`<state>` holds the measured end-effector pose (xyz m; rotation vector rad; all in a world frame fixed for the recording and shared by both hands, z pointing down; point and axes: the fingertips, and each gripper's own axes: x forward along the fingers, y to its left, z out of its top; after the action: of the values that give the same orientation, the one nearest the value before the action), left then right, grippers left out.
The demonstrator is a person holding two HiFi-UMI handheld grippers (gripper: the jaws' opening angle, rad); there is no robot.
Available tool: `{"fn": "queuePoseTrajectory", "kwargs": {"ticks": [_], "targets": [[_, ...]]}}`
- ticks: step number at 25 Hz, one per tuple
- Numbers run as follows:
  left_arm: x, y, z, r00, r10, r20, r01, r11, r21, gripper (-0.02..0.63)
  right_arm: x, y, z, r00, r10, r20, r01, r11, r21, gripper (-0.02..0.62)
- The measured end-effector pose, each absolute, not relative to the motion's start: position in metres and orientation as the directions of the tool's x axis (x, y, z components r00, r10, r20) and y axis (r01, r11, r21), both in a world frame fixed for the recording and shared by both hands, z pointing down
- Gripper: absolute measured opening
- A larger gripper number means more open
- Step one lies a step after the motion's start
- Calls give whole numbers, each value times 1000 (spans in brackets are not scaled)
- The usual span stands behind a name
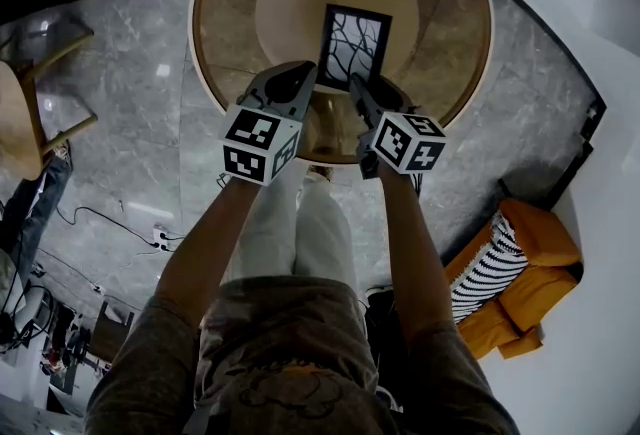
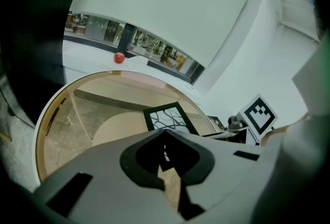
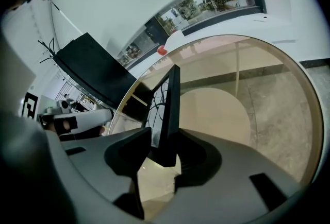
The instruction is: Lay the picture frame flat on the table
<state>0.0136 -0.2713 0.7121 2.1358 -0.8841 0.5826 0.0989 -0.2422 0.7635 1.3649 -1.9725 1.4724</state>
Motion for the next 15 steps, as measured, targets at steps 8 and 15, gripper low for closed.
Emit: {"fn": "queuePoseTrajectory", "kwargs": {"ticks": [8,15], "targets": [[10,-273,719,664,-397,634,-738,-486,468,17,108,-238,781,-396,-476,786,-898,19,-441,189],[6,-274,723,658,-395,641,-744,-470,475,17,110,-237,782,-369,-481,795,-914,33,-405,189]]}}
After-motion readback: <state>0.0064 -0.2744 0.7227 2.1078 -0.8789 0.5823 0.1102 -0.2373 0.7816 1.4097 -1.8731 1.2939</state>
